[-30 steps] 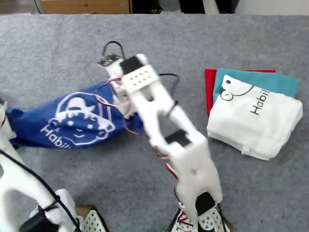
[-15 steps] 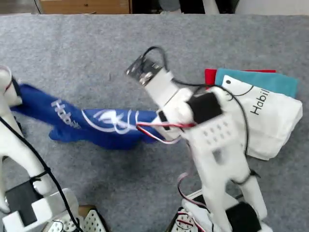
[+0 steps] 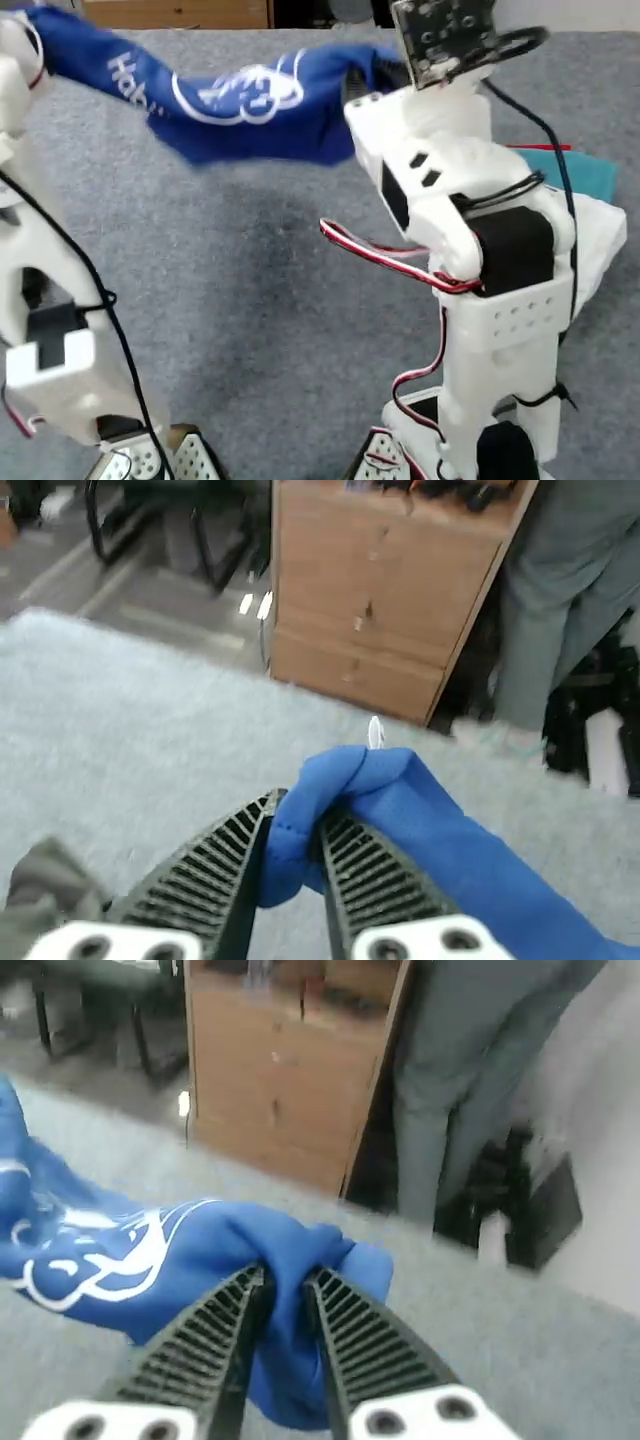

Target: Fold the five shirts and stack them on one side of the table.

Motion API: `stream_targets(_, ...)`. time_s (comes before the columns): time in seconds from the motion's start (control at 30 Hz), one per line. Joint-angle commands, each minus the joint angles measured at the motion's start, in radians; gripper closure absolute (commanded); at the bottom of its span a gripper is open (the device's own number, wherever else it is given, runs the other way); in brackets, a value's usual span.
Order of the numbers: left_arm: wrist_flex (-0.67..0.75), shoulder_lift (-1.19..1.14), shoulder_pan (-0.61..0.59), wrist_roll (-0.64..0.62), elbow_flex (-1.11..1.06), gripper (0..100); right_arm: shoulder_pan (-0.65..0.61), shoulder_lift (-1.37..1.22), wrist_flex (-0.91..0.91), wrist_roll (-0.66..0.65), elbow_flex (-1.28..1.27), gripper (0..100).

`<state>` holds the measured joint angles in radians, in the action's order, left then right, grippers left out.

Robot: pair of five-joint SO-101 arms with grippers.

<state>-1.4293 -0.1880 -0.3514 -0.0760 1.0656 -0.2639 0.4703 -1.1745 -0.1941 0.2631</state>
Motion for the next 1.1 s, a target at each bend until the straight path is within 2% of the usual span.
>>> stream_targets(0.0, 0.018, -0.087, 0.045, -0.009, 0.133, 97, 0.014, 0.008, 0.135, 0.008, -0.019, 98.5)
stream_targets(0.2, -0.157, -0.158, 0.036, -0.008, 0.142, 97, 0.011, 0.027, 0.094, 0.008, -0.053, 98.5)
stream_targets(0.33, -0.331, -0.166, 0.039, 0.087, 0.13, 97, -0.021, 0.028, -0.117, 0.0, -0.054, 98.5)
stream_targets(0.47, -0.331, -0.157, 0.018, 0.17, -0.068, 97, -0.075, 0.031, -0.282, -0.015, -0.093, 98.5)
stream_targets(0.63, -0.331, -0.117, -0.024, 0.299, -0.305, 97, -0.17, 0.028, -0.436, -0.23, -0.139, 98.4)
stream_targets(0.8, -0.331, -0.034, -0.077, 0.45, -0.513, 97, -0.311, 0.028, -0.592, -0.361, -0.148, 98.2)
stream_targets(0.87, -0.331, 0.009, -0.101, 0.512, -0.63, 97, -0.33, 0.036, -0.592, -0.385, -0.176, 94.3)
stream_targets(1.07, -0.318, 0.135, -0.147, 0.638, -0.932, 97, -0.33, 0.036, -0.592, -0.387, -0.248, 68.0)
